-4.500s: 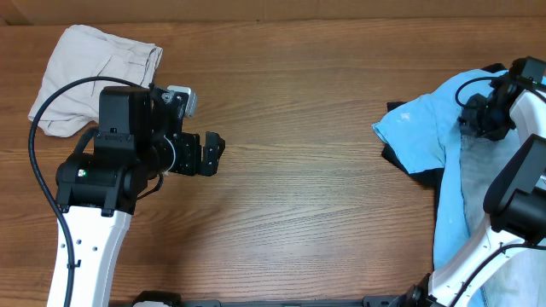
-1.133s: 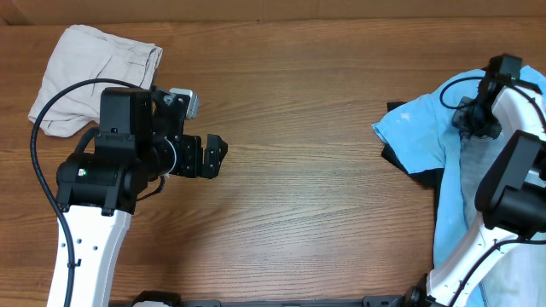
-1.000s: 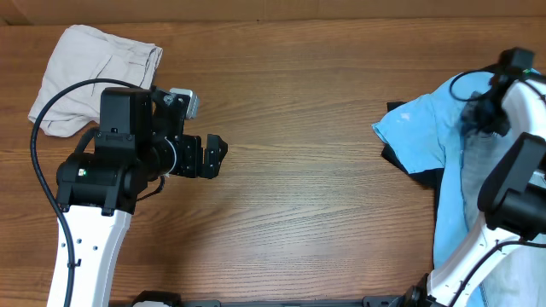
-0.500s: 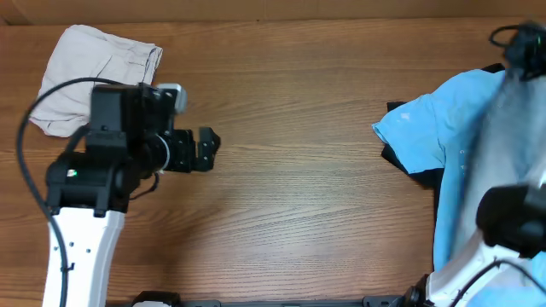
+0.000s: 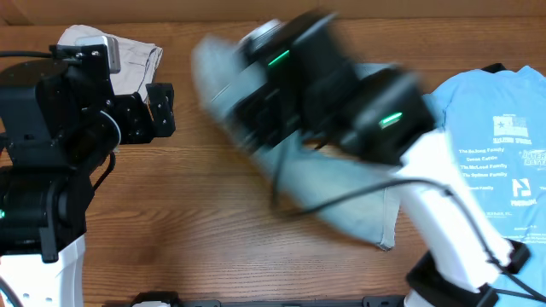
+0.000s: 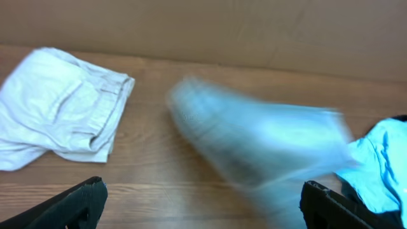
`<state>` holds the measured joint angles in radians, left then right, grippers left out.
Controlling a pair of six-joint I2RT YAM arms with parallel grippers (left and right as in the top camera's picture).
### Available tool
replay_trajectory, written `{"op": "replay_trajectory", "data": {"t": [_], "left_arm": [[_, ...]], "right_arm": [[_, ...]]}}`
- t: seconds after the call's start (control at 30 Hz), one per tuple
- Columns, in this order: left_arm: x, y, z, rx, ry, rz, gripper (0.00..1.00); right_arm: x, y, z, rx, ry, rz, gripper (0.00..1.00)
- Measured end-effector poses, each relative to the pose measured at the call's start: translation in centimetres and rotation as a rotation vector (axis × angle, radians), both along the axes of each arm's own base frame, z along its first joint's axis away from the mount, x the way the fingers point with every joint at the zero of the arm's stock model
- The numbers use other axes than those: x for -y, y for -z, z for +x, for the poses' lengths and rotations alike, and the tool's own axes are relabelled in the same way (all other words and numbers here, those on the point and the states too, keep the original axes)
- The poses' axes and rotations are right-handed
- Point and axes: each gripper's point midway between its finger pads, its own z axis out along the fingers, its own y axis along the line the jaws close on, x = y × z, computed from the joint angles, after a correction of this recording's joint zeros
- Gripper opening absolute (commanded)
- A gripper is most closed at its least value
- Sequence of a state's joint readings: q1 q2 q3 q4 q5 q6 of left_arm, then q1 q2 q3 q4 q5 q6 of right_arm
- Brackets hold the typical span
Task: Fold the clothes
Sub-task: 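Drag the denim shorts left onto the open table with the right gripper, then release the shorts and move the right gripper to the right leg hem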
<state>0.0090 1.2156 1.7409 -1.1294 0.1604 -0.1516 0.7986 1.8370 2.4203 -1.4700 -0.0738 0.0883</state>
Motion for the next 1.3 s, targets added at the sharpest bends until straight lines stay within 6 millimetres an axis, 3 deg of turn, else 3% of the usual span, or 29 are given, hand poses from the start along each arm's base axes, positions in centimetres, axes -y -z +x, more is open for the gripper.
{"op": "replay_trajectory", "data": {"t": [0.1, 0.23, 0.4, 0.5, 0.6, 0.67, 0.73, 0.8, 0.83, 0.93, 1.03, 1.13, 1.2, 1.3], "left_arm": [[-0.3, -0.2, 0.0, 0.003, -0.014, 0.010, 1.00], [-0.4, 0.3, -0.3, -0.019, -0.020, 0.015, 1.00], [-0.4, 1.8, -0.7, -0.090, -0.021, 0.016, 1.00], [-0.4, 4.4, -0.6, -0.207, -0.019, 0.016, 0.99], [-0.4, 7.7, -0.1, -0.353, -0.015, 0.016, 1.00], [-0.4, 9.9, 0.1, -0.456, -0.014, 0.016, 0.90], [-0.3, 11.8, 0.4, -0.539, -0.009, 0.019, 0.88], [-0.3, 12.4, 0.6, -0.563, -0.003, 0.020, 0.91], [-0.4, 12.5, 0.5, -0.565, -0.003, 0.020, 1.00], [-0.6, 12.0, -0.7, -0.576, -0.026, 0.007, 1.00], [-1.1, 11.5, -2.8, -0.605, -0.080, -0.002, 1.00], [-1.9, 11.4, -4.1, -0.621, -0.150, 0.001, 1.00], [-2.5, 12.3, -4.5, -0.643, -0.207, 0.000, 1.00], [-3.7, 15.5, -4.6, -0.707, -0.305, -0.017, 1.00]], "right_arm": [[-1.2, 0.9, -0.8, 0.038, 0.026, -0.069, 0.97], [1.9, 0.7, 2.2, 0.080, 0.185, -0.104, 0.98], [8.8, 0.9, 7.0, 0.032, 0.443, -0.099, 0.97], [12.5, 1.3, 8.7, -0.032, 0.546, -0.063, 0.95], [16.2, 2.1, 9.3, -0.117, 0.630, -0.048, 0.95], [18.7, 3.0, 9.3, -0.179, 0.687, -0.058, 0.97], [20.9, 4.5, 9.1, -0.252, 0.738, -0.077, 0.97], [22.5, 6.4, 9.1, -0.321, 0.776, -0.096, 0.96], [23.1, 7.4, 9.0, -0.355, 0.789, -0.106, 0.95], [24.2, 11.3, 8.5, -0.479, 0.808, -0.142, 0.95], [24.1, 14.8, 7.6, -0.591, 0.796, -0.172, 0.95], [23.7, 17.1, 6.6, -0.667, 0.779, -0.193, 0.97], [23.6, 18.2, 6.1, -0.697, 0.774, -0.204, 0.95], [23.7, 20.8, 5.2, -0.756, 0.770, -0.227, 0.91]]}}
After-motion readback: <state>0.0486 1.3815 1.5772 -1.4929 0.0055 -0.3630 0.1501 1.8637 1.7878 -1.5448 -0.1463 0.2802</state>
